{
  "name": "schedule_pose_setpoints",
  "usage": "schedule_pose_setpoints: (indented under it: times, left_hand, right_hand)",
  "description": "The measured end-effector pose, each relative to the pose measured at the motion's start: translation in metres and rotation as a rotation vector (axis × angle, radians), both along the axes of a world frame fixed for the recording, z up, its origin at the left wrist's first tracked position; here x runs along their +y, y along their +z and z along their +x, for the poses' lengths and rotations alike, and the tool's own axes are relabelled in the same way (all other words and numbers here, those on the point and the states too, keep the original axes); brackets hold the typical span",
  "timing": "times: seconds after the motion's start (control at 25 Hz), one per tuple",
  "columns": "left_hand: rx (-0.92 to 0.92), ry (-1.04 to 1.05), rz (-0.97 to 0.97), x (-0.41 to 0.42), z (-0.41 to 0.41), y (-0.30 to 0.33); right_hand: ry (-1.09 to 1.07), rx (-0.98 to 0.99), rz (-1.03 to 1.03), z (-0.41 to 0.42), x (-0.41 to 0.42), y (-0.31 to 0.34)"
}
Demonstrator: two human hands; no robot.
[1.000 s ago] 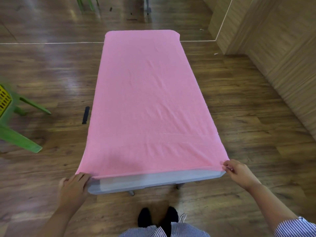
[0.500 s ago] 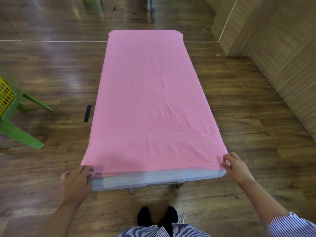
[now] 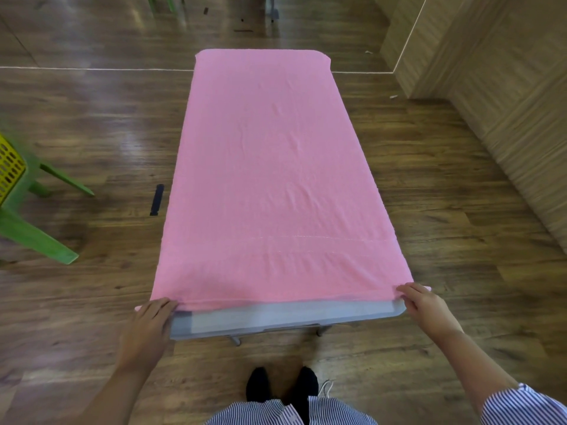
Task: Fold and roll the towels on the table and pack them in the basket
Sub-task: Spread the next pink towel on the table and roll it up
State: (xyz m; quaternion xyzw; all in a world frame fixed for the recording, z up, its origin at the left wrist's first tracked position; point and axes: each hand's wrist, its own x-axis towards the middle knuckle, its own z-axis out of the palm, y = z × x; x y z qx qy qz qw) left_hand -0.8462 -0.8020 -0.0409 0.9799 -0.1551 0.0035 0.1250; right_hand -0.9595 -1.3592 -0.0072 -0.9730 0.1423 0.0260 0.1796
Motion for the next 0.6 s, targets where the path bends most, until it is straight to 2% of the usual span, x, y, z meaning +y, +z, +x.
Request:
schedule_pose_setpoints:
  times: [0.2, 0.36, 0.6]
  left_hand:
    - [0.072, 0.048, -0.010, 0.000, 0.001, 0.002]
    - [0.084, -0.053, -0.009, 0.014, 0.001, 0.000]
    - [-0.032, 0.053, 0.046, -0.010, 0.010, 0.015]
  right_hand:
    - [0.005, 0.078, 0.007, 0.005, -0.003, 0.001]
    - [0.034, 0.100, 0.020, 0.011, -0.005, 0.003]
    - [-0.023, 0.031, -0.009, 0.027, 0.010, 0.010]
